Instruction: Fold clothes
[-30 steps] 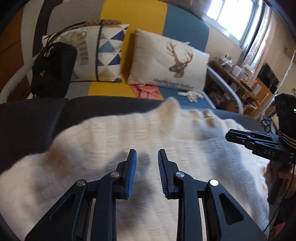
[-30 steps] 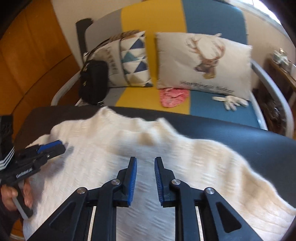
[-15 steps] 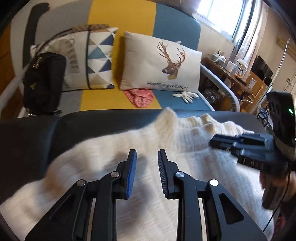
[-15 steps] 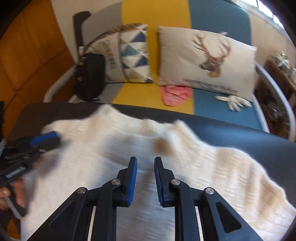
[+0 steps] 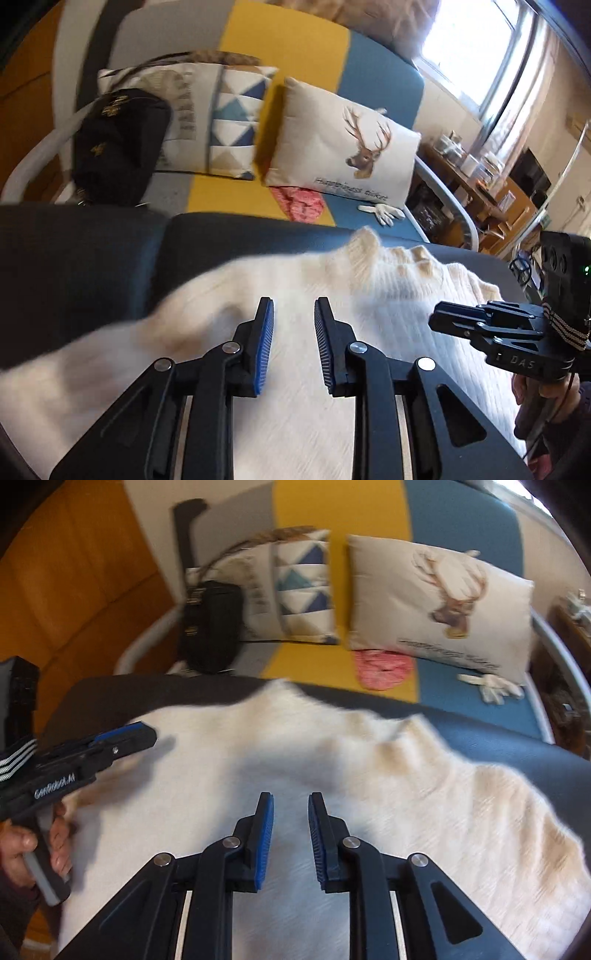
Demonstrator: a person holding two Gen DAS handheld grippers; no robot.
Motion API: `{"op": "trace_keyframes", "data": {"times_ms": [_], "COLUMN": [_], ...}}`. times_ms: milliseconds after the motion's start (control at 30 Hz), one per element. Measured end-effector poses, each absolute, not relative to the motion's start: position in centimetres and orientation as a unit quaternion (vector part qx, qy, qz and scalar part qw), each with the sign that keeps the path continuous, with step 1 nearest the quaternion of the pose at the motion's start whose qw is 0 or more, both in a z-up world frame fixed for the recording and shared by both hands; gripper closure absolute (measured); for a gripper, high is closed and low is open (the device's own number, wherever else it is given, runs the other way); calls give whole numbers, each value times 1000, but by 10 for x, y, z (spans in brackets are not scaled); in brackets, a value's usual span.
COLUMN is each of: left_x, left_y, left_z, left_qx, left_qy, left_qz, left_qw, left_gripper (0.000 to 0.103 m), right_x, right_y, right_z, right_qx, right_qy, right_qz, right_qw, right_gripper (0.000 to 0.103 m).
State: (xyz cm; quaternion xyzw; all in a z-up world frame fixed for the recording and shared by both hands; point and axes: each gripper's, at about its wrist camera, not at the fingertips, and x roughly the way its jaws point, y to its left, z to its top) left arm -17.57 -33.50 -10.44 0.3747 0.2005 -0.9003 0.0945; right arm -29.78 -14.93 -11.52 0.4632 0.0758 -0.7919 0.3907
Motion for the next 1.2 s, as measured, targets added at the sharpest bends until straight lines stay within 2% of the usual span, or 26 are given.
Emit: {"op": "trace_keyframes", "data": {"times_ms": [333, 467, 567, 833, 1000, 1200], "left_x": [-83, -72, -62, -78, -109, -91], "left_y": [-396, -412, -417, -417, -418, -420], "left_z": [-122, -137, -139, -114, -137, -148], "left_qx": [415, 433, 426, 372, 417, 380], "left_qy": [199, 193, 203, 216, 179, 198], "left_qz": [-871, -857, -857, -887, -869, -879], "left_qw": [169, 203, 208, 166, 198, 209], "left_gripper": [78, 78, 78, 78, 78, 78], "right_x": [-219, -201, -203, -226, -253, -267], "right_y": [-227, -252, -259, -280, -315, -316], "right_z": [-131, -141, -153, -124, -136, -147], "right_qx": [470, 463, 473, 450, 464, 462], "right_qy": [107, 145, 178, 124, 148, 145], "right_qz": [-741, -746, -755, -767, -766, -779], "right_qw": [468, 456, 418, 439, 419, 398], "right_gripper": [84, 84, 86, 85, 85, 87]}}
